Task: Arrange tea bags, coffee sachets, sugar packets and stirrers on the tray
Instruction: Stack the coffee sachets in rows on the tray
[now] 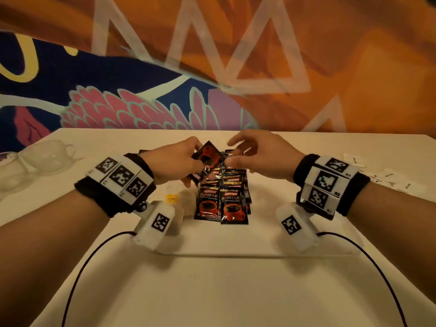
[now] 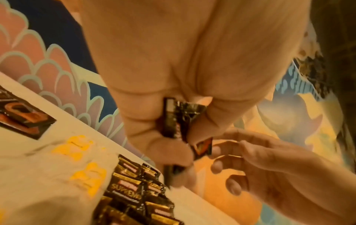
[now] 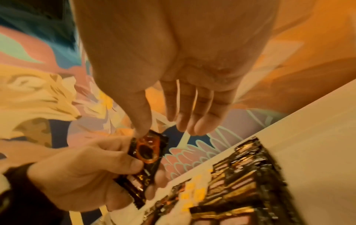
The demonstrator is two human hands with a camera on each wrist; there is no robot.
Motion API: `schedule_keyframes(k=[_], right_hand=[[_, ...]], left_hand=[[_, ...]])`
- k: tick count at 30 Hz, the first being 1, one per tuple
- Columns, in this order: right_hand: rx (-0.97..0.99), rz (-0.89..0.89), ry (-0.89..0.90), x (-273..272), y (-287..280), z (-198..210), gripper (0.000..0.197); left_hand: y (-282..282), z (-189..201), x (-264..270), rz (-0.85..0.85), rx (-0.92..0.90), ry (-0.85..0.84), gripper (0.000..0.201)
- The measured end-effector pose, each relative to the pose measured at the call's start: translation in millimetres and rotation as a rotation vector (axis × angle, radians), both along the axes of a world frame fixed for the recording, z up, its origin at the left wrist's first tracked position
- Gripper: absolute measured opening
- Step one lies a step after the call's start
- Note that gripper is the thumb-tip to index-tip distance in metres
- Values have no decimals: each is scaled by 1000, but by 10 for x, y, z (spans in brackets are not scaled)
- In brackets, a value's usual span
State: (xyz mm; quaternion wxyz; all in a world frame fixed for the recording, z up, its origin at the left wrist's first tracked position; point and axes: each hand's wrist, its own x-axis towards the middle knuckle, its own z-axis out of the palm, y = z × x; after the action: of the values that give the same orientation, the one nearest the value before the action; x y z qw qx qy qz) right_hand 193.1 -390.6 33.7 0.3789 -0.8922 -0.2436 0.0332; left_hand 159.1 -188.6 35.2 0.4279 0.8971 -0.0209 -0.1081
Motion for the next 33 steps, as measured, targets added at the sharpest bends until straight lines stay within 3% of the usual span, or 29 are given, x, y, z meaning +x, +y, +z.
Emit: schedule_keyframes(k=[3, 5, 8, 10, 13, 16, 21, 27, 33], right_hand=[[100, 43, 27, -30, 119, 20, 19], [176, -7, 25, -35, 149, -2, 9], [347, -16, 243, -63, 115, 8, 11], [243, 16, 239, -77, 101, 13, 14], [130, 16, 51, -109, 171, 24, 14], [121, -5, 82, -110, 268, 4, 13], [188, -16, 365, -169, 317, -150, 14], [-132, -15, 191, -147, 236, -228, 19], [-261, -48, 152, -129, 102, -290, 22]], left_hand=[[-34, 77, -82, -62, -242, 36, 14], [-32, 100, -136, -13, -416, 18, 16], [44, 55, -161, 126, -515, -85, 20], [98, 24, -158, 166, -385, -185, 19], [126, 26, -162, 85, -111, -283, 11], [119, 47, -175, 75, -93, -310, 12], [188, -47, -150, 142, -153, -345, 10], [183, -327, -104, 52, 176, -250, 8], [67, -477, -63, 5, 412, -262, 9]])
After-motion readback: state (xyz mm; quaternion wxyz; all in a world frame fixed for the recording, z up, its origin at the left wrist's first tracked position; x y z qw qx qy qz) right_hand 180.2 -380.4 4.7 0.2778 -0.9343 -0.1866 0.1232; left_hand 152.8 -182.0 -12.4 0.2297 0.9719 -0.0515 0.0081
